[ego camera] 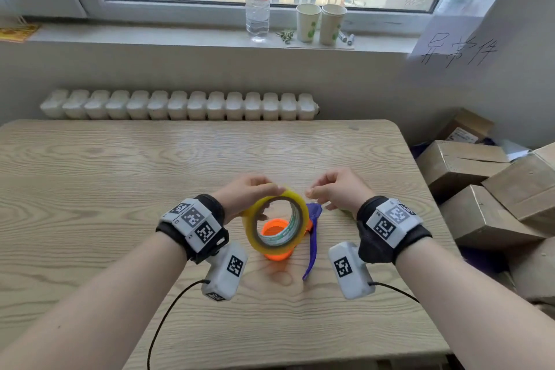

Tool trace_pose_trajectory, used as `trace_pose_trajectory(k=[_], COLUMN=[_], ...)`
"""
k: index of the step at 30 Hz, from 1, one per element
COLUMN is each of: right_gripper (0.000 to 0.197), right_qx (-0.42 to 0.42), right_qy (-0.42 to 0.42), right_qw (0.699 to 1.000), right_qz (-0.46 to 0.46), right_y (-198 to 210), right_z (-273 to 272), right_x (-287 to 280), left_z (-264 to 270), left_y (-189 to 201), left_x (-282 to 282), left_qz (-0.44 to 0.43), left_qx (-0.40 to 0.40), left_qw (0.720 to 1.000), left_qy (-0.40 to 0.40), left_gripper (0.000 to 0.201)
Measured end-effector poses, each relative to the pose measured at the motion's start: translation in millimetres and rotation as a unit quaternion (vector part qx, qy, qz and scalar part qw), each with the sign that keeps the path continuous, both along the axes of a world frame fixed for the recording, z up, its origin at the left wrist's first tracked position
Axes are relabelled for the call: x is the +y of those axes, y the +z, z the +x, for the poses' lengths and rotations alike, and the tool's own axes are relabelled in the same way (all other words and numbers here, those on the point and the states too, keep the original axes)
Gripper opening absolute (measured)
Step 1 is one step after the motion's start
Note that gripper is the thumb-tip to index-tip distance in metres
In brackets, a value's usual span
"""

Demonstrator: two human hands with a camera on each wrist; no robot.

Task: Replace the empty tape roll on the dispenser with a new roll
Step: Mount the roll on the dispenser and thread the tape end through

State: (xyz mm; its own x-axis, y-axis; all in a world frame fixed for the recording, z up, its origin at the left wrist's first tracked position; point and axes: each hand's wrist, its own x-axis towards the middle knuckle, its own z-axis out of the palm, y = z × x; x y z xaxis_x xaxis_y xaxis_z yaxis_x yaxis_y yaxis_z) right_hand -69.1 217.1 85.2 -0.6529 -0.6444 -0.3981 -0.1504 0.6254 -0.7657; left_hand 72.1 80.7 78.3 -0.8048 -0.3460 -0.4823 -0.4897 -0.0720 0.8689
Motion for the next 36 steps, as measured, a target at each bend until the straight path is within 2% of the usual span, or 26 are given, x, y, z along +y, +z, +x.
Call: trace_pose_trajectory(k=[4, 7, 10, 13, 16, 26, 29, 32, 36], right_gripper=[0.015, 0.012, 0.008, 0.014, 0.019, 0.01, 0.014, 0.024, 0.038], right_qx=[-0.033, -0.029, 0.014, 0.029, 0.051, 0.088, 0.092, 0.096, 0.102], right_qy=[-0.028, -0.031, 0.01, 0.058, 0.066, 0.049, 0.045, 0.04, 0.044], right_qw=[0.999, 0.999, 0.999, 0.993, 0.989, 0.985, 0.982, 0.98, 0.976], right_qz=[-0.027, -0.005, 0.05, 0.094, 0.119, 0.143, 0.156, 0.169, 0.189], right_y=[-6, -12, -22, -34, -44, -57, -60, -61, -62], right_z=[-4, -8, -9, -5, -6, -10, -8, -8, -8], right_x=[2, 5, 8, 8, 4, -9, -12, -14, -15], left_z=[3, 5, 6, 5, 2, 3, 6, 8, 7], left_y=[-15, -29, -44, -62, -76, -88, -93, -100, -106], left_x=[5, 3, 2, 4, 7, -7, -12, -14, -15], left_qz=[0.042, 0.068, 0.081, 0.08, 0.069, -0.042, -0.055, -0.069, -0.097], left_qx=[-0.006, -0.005, -0.015, -0.032, -0.048, -0.07, -0.08, -0.113, -0.141], left_qw=[0.999, 0.996, 0.991, 0.99, 0.992, 0.995, 0.994, 0.991, 0.985], left_qy=[0.023, 0.062, 0.103, 0.115, 0.089, 0.055, 0.057, 0.018, -0.025], left_gripper=[0.02, 0.025, 0.028, 0.032, 0.035, 0.026, 0.03, 0.037, 0.031])
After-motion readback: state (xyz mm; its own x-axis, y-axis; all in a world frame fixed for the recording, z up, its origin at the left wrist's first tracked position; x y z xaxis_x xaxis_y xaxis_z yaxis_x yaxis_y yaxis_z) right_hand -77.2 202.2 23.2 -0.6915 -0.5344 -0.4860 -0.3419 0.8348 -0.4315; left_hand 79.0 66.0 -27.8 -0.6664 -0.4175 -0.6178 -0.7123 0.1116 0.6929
